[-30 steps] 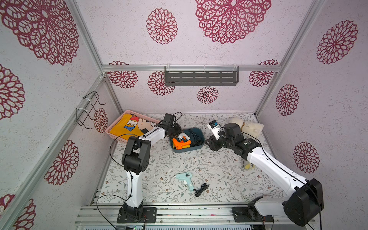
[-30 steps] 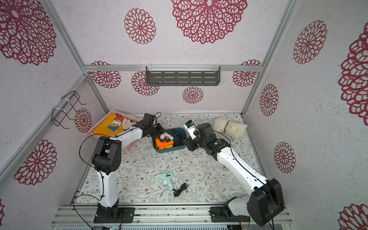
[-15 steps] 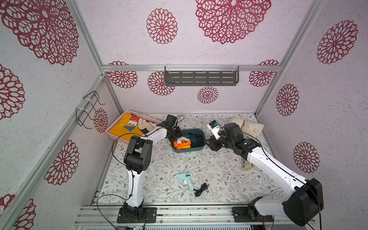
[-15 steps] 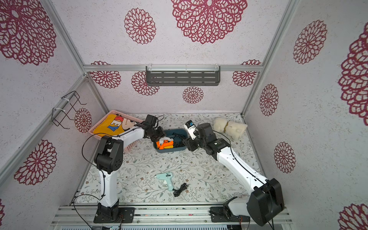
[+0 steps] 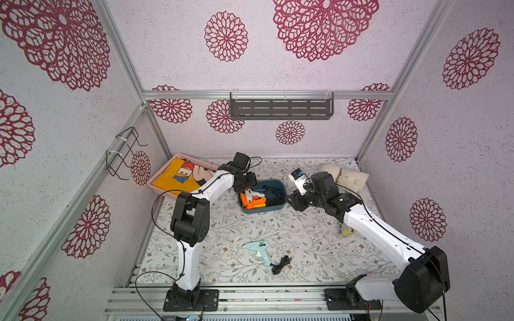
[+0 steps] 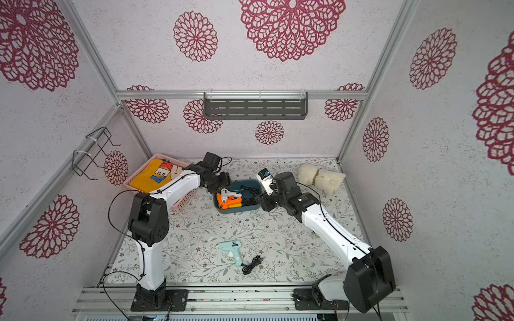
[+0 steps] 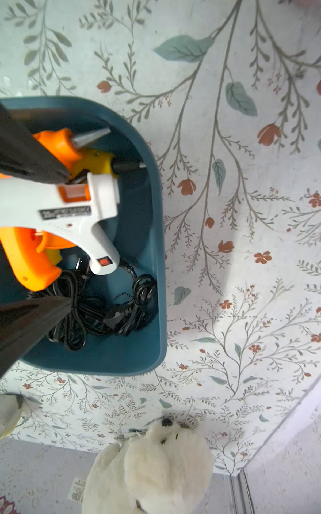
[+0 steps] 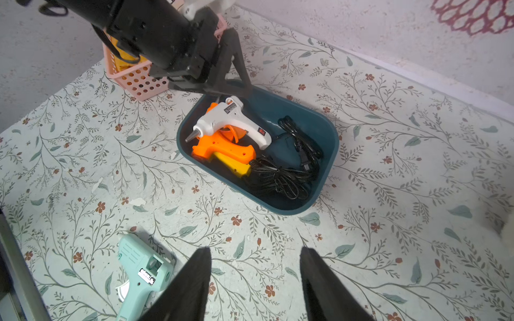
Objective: Put the hot melt glue gun into the storage box
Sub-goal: Place the hot melt adhesive gun in the storage box, then adjust the hot melt adhesive gun in the storage box.
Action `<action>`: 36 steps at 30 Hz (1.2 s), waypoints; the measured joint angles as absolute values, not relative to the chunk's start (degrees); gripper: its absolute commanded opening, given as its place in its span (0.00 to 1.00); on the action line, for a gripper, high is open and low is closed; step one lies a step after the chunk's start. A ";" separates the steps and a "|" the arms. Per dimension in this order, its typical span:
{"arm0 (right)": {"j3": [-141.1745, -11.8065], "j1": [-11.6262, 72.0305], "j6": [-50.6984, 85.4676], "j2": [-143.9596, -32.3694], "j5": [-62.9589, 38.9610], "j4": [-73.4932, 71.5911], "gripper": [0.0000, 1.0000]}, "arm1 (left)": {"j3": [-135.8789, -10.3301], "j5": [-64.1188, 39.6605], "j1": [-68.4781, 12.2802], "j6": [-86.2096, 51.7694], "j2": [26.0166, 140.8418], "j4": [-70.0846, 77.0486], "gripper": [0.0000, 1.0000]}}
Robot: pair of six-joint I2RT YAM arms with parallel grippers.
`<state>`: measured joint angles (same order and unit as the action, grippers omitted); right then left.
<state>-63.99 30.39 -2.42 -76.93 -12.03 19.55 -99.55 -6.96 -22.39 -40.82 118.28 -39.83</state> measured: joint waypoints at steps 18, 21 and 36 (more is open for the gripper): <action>-63.99 30.39 -2.42 -78.02 -12.16 19.55 0.58 | -93.14 -4.89 -23.99 -38.57 112.84 -47.57 0.12; -63.99 30.39 -2.42 -78.22 -12.16 19.55 0.58 | -93.14 -4.43 -24.01 -38.57 112.92 -47.77 0.12; -63.99 30.39 -2.44 -78.22 -12.16 19.57 0.58 | -94.59 -4.86 -24.14 -39.03 117.56 -47.42 0.23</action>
<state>-63.99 30.39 -2.44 -78.22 -12.16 19.57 -94.59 -4.86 -24.14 -39.03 117.56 -47.42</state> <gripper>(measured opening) 0.576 0.182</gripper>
